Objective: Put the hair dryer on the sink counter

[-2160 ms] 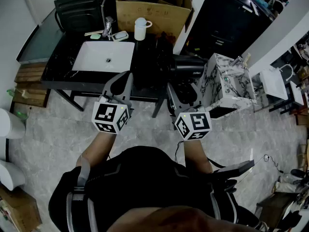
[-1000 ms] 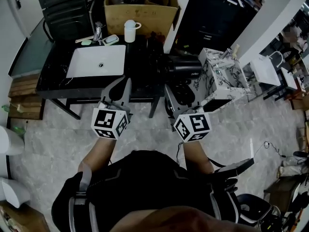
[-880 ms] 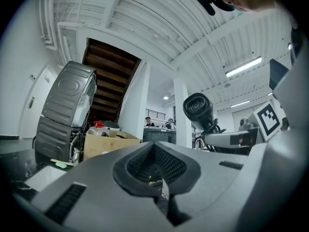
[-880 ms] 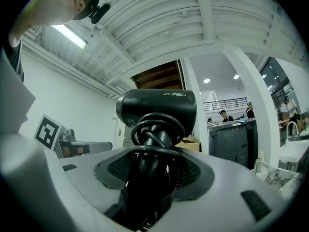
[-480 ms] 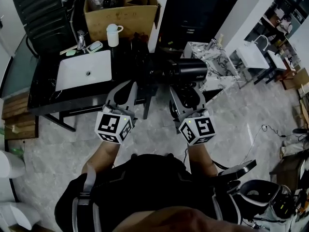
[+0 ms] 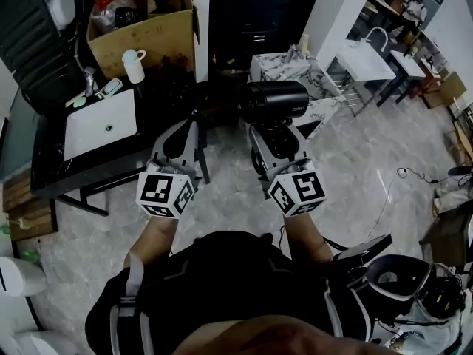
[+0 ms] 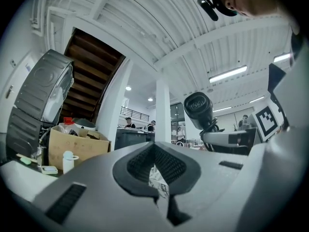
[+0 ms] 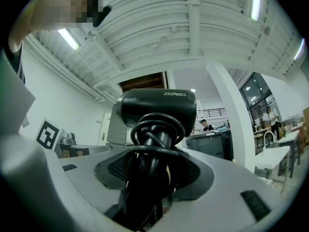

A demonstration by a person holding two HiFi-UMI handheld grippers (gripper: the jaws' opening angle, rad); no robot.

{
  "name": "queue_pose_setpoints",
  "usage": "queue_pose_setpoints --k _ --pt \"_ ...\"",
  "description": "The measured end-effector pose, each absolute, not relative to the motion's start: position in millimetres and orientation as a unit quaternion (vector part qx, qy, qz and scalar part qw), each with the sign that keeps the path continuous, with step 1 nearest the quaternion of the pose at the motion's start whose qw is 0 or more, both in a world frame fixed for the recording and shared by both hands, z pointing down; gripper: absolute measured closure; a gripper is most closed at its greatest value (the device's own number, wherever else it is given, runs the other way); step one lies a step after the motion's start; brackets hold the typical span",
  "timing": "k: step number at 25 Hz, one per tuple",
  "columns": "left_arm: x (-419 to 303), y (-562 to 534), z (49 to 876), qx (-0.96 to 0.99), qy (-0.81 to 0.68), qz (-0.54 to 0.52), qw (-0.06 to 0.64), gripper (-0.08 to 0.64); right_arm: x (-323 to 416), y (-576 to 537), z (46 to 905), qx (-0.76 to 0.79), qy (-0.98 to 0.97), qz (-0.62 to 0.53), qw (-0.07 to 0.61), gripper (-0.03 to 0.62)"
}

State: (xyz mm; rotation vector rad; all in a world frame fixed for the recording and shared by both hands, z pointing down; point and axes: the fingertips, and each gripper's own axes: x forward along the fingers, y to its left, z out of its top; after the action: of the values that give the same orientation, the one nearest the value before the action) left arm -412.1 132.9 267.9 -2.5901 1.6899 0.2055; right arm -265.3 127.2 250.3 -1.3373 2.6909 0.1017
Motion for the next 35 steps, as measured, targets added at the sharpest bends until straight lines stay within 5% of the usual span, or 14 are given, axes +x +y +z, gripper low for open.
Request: queue_pose_setpoints --k 35 --pt "-86.6 74.9 264.5 -0.872 0.487 0.041 0.035 0.558 48.0 90.3 253.3 -0.486 0.868 0.039 0.09 0.356"
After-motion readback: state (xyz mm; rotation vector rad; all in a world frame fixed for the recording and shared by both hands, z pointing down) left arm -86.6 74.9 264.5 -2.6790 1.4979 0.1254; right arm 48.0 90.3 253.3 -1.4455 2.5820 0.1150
